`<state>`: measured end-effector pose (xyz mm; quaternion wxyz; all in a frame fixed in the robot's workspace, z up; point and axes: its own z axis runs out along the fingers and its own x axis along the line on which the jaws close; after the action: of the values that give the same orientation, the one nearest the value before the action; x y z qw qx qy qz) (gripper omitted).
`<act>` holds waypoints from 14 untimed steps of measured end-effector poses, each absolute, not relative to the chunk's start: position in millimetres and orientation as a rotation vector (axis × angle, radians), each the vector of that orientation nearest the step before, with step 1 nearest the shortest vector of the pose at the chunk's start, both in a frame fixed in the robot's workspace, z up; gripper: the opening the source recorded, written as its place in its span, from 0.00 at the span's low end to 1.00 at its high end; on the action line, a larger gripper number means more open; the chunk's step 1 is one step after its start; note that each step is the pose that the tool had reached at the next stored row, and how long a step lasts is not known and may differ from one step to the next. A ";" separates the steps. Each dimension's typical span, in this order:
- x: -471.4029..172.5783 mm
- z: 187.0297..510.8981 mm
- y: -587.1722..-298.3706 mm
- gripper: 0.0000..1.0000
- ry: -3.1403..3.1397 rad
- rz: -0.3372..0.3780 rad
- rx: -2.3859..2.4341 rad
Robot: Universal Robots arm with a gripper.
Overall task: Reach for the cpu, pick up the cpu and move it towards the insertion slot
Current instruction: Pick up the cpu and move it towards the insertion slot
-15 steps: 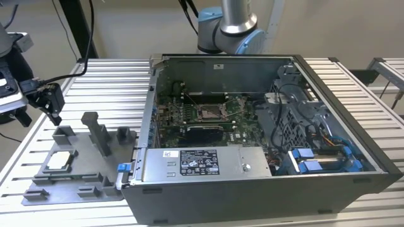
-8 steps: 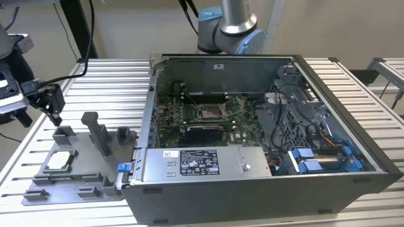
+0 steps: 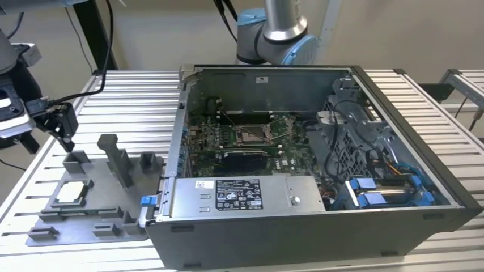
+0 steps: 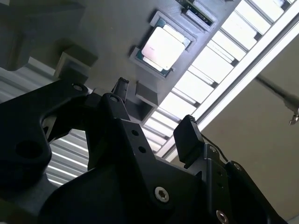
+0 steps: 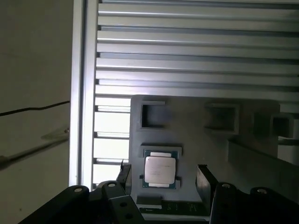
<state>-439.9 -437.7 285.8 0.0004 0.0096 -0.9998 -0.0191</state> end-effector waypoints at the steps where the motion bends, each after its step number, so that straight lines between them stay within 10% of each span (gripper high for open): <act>1: -440.2 285.1 -437.6 1.00 -3.140 -0.060 0.030; 14: -444.2 275.8 -436.2 1.00 -3.140 -0.060 0.030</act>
<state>-444.2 -436.2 275.8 0.0005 0.0095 -0.9998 -0.0191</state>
